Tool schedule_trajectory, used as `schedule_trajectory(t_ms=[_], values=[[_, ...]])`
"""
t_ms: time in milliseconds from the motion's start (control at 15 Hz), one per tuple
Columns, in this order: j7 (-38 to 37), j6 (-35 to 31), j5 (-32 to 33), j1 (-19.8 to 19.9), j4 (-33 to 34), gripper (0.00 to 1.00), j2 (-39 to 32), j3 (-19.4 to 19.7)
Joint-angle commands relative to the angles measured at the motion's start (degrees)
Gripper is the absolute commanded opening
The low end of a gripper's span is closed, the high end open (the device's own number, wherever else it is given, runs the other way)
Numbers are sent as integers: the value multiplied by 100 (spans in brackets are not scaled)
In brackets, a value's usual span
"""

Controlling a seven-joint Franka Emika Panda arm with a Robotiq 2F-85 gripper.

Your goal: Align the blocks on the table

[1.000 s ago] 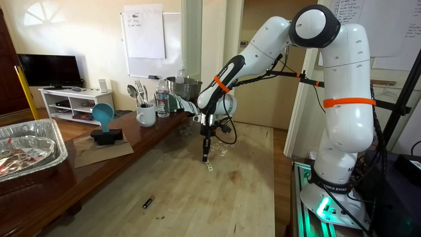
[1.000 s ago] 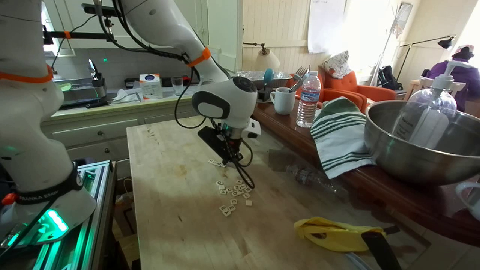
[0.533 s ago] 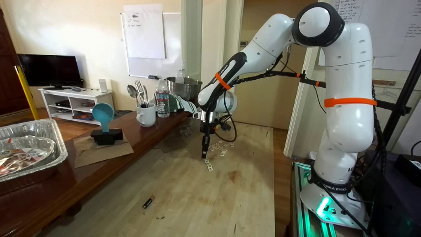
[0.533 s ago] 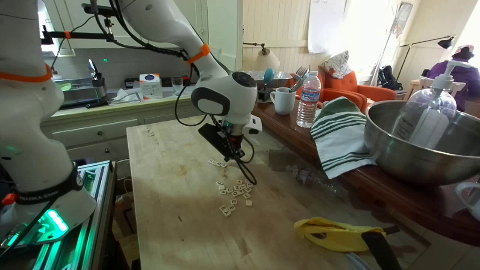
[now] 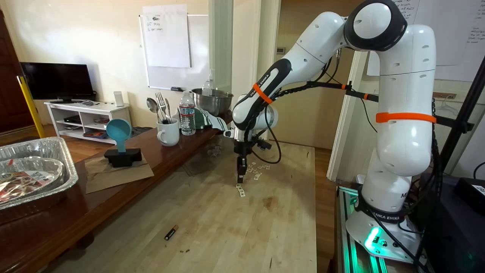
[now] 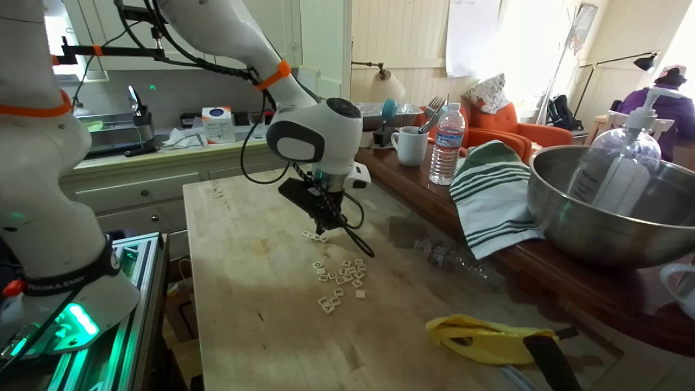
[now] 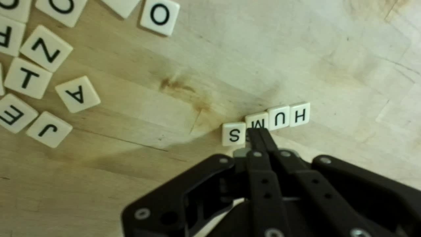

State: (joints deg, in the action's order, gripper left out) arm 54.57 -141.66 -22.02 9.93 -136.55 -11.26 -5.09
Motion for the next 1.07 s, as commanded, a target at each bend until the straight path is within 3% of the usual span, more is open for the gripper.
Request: schedule_trajectory(t_ms=[0,600,1000], values=[[232,-5,301,-207,-324,33,252,51],[730,-525,236,-461,-619,99,456,34],[750,-833,187,-508,-772,100,451,20]])
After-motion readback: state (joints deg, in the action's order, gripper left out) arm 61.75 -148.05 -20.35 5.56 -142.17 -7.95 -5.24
